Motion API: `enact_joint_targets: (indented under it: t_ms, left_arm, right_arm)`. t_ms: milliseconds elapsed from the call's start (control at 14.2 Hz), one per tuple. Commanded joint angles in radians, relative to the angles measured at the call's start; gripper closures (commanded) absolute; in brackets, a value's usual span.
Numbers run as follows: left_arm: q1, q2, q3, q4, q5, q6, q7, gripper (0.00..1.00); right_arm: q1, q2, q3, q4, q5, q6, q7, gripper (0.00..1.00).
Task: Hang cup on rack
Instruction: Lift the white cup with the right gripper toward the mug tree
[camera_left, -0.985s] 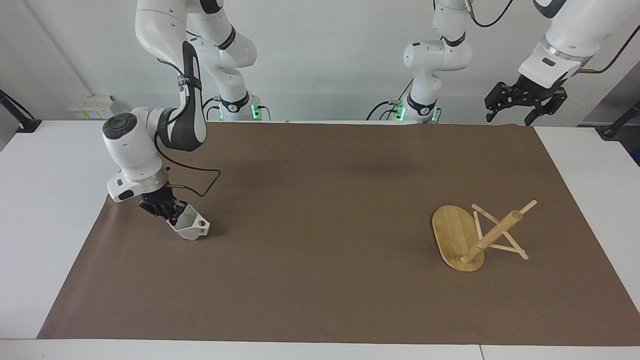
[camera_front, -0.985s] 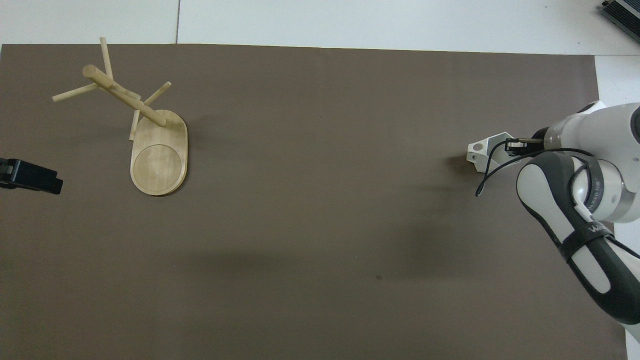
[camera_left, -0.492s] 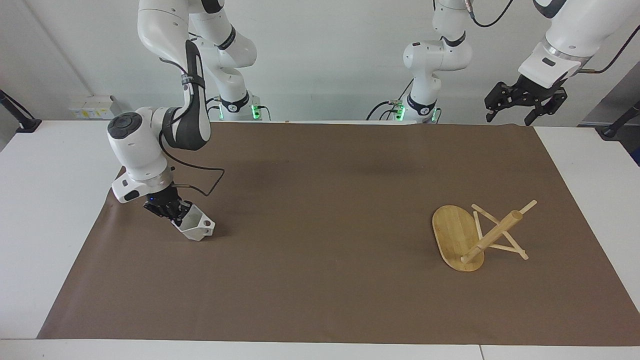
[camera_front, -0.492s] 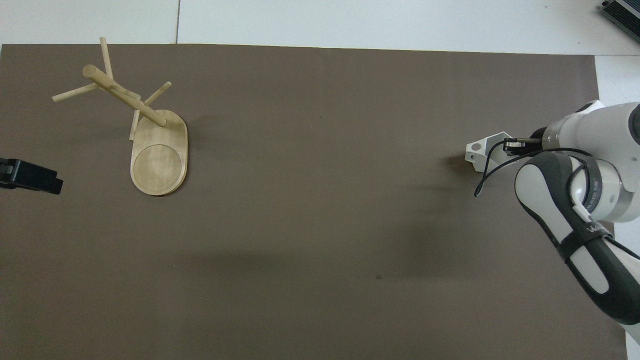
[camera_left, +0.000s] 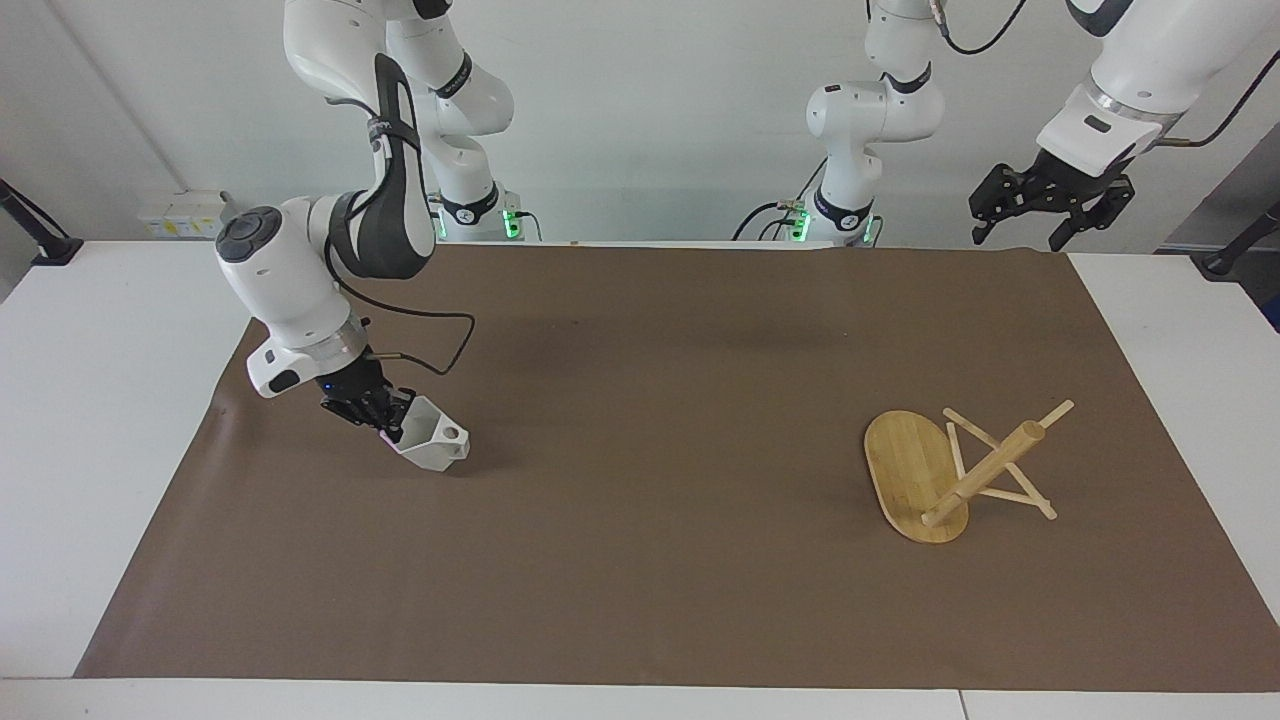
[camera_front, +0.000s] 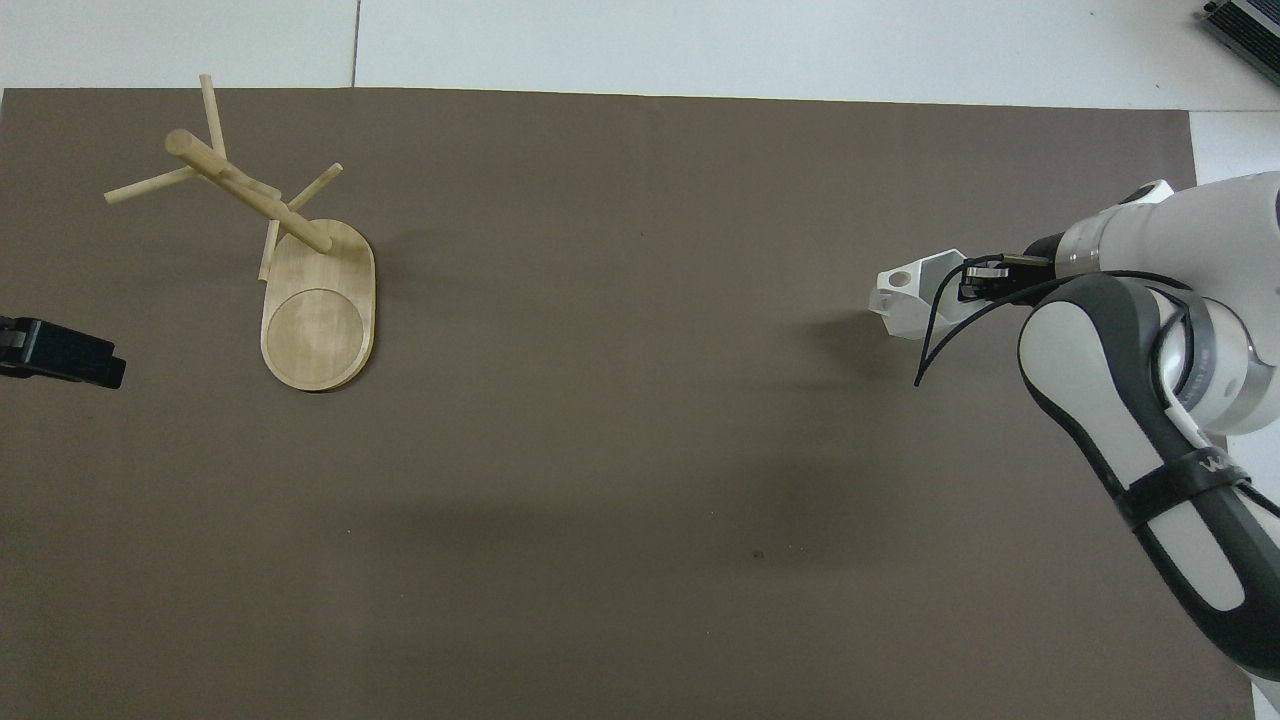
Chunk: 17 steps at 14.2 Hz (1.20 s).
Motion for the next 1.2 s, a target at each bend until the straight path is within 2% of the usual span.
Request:
enact_joint_targets:
  t_ms: [0,281,633,1126]
  left_arm:
    - [0.01,-0.025,-0.003,-0.025,-0.004,-0.002,-0.005,0.0]
    - [0.01,-0.025,-0.003,-0.027,-0.004,-0.002,-0.005,0.0]
    - [0.01,-0.025,-0.003,-0.027,-0.004,-0.002,-0.004,0.0]
    - [0.01,-0.025,-0.003,-0.027,-0.004,-0.002,-0.005,0.0]
  right_arm:
    - [-0.008,-0.03,0.027,0.011,0.106,-0.055,0.015,1.0]
    - [-0.008,-0.052,0.068,0.024,0.277,-0.089,0.018,1.0]
    - [-0.008,-0.056,0.165,0.108,0.294,-0.156,0.016,1.0]
    - [-0.008,-0.062,0.219,0.111,0.542,-0.158,0.019,1.0]
